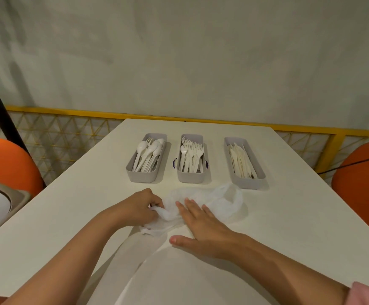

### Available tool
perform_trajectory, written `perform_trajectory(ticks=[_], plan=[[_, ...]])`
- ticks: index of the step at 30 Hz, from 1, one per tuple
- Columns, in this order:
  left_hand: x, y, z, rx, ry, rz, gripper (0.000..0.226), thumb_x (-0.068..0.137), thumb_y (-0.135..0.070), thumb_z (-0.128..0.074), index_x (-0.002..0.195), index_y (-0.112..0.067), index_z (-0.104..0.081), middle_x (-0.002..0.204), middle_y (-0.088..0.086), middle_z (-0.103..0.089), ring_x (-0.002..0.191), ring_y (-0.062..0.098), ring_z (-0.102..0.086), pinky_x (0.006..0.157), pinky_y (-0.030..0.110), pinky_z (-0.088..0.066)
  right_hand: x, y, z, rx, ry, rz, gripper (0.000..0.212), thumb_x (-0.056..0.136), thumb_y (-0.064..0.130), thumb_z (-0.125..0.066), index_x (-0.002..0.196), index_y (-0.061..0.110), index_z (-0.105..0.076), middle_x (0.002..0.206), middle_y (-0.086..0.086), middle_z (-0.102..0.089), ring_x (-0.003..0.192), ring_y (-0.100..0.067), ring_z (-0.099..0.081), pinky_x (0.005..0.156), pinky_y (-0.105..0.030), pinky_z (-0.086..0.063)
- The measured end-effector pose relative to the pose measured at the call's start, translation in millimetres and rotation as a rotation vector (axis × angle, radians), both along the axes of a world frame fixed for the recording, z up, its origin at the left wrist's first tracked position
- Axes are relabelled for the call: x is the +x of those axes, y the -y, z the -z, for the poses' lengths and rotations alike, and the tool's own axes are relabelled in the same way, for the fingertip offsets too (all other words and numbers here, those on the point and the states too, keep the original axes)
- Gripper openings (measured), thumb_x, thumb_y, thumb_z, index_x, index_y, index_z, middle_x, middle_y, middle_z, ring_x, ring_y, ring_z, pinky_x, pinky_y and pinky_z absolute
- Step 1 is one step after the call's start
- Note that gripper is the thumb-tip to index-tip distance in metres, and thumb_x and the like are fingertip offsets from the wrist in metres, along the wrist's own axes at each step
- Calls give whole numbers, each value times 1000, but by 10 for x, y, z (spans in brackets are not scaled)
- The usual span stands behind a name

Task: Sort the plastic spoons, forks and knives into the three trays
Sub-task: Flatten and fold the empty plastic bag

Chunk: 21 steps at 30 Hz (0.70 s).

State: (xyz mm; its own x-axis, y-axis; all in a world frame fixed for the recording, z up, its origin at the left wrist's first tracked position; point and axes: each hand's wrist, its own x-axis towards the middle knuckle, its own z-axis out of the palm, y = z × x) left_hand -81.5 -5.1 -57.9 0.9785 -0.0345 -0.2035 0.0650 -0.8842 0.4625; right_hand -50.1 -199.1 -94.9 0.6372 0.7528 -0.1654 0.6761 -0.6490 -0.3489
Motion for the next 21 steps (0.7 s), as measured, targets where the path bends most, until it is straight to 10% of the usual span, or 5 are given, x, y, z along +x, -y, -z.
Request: perform_trajectory(ticks=[5, 9, 13, 21], plan=[[-114, 159, -244, -542, -11, -64, 24, 88, -16, -61, 112, -16, -60, 105, 9, -55, 73, 19, -63, 65, 19, -50, 128, -81, 72, 195, -75, -5, 90, 80, 61, -58, 149, 29, -10, 158, 4, -11, 147, -11, -3, 120, -38, 3], [-124, 360, -389, -903, 28, -25, 33, 89, -18, -59, 122, -18, -54, 97, 4, -52, 81, 14, -65, 78, 22, -57, 113, -132, 101, 627, -347, 88, 50, 82, 31, -70, 124, 36, -44, 126, 8, -53, 112, 11, -49, 102, -14, -34], [-10, 281, -399, -833, 341, -58, 34, 87, -16, -62, 120, -22, -57, 101, -3, -57, 95, 13, -58, 83, 23, -54, 192, -32, 55, 686, -477, 236, 29, 96, 29, -49, 121, 19, -59, 115, 2, -66, 106, -6, -60, 97, -26, -45], [180, 303, 139, -766, 174, -61, 71, 64, -50, -76, 126, -31, -48, 118, -6, -62, 109, 9, -60, 93, 28, -52, 346, 125, 12, 1001, -932, 355, 36, 98, 22, -44, 131, 10, -52, 126, -6, -63, 119, -19, -59, 108, -38, -41]])
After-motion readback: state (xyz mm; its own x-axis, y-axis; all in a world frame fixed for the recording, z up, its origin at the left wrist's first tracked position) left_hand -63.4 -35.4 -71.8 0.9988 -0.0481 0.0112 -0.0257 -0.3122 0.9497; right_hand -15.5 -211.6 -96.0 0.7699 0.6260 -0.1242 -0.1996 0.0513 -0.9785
